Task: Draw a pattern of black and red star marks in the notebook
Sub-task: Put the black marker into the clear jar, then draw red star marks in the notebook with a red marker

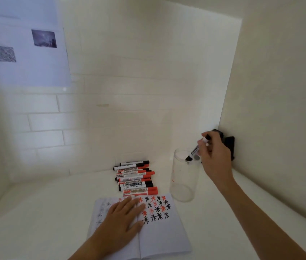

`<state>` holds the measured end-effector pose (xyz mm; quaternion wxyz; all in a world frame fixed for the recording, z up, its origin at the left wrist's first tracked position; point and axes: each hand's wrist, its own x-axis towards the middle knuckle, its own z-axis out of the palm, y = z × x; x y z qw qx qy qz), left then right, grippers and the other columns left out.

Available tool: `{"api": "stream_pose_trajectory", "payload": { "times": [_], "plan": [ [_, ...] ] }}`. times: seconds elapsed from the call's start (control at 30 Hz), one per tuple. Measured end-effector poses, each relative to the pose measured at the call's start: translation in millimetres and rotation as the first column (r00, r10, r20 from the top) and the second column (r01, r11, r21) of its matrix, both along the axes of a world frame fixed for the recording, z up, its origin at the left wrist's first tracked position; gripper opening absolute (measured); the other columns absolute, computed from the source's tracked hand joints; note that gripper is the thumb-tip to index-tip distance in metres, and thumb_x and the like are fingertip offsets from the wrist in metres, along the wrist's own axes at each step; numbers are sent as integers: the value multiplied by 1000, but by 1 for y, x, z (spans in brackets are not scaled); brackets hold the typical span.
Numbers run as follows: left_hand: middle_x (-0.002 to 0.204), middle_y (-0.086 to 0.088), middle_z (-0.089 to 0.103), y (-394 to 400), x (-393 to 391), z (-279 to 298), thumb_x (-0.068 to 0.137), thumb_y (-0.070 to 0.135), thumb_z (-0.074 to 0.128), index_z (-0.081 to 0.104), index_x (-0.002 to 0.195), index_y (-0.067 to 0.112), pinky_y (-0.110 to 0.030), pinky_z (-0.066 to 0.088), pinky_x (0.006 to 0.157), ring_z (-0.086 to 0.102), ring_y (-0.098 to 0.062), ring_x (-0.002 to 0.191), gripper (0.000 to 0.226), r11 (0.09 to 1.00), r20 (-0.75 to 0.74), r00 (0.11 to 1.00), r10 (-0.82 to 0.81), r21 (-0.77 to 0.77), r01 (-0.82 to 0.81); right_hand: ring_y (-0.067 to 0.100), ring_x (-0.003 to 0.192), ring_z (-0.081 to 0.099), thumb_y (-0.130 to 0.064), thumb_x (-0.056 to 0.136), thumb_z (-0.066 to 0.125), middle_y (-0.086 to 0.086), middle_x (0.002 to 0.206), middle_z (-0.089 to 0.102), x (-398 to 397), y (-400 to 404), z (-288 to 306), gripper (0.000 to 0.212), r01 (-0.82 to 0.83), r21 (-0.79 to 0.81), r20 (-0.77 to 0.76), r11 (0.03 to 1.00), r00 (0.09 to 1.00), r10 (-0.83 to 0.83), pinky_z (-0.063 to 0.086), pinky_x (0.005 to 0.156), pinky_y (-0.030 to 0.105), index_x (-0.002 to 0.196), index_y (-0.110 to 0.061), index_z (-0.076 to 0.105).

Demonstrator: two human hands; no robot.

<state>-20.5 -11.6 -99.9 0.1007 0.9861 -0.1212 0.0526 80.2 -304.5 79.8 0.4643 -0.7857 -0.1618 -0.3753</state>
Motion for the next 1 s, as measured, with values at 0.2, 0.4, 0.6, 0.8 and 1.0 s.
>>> {"api": "stream_pose_trajectory", "payload": {
  "times": [0.2,0.4,0.6,0.8,1.0],
  "plan": [
    [158,33,-11,1,-2,2,99,70,16,5,152,59,-26,-12,118,-19,6,147,55,999,14,1000,3,-39,-2,18,67,63,-32,104,53,-1,74,67,30,2,-38,16,30,-436,-94,899,992,-78,53,66,39,99,-19,60],
    [162,29,-3,2,-3,3,93,77,8,9,152,58,-38,0,125,-14,4,149,62,997,1,1000,-10,-76,10,23,67,55,-41,105,47,-2,63,61,27,5,-45,42,82,-634,-22,769,992,-124,49,61,39,70,-20,55],
    [163,29,-1,0,-4,5,88,78,5,10,153,57,-33,-3,124,-13,3,149,68,996,7,1000,3,-91,-3,25,85,63,-19,95,66,5,91,70,16,19,-40,10,242,-522,247,818,961,-127,54,76,41,97,-10,70],
    [163,28,2,2,-3,2,96,73,14,13,153,56,-33,-1,124,-10,3,150,60,995,20,1000,-1,-96,3,10,88,58,-24,102,46,-4,98,66,-11,87,-60,23,-163,-707,-55,688,983,176,50,84,23,108,-17,67],
    [163,27,7,1,-4,3,86,79,4,19,153,54,-26,-6,118,-6,2,150,73,992,49,999,1,-126,5,20,104,60,-21,106,49,3,114,66,13,125,-123,19,-248,-801,-295,545,956,1,53,89,33,117,-17,64]
  ]
}}
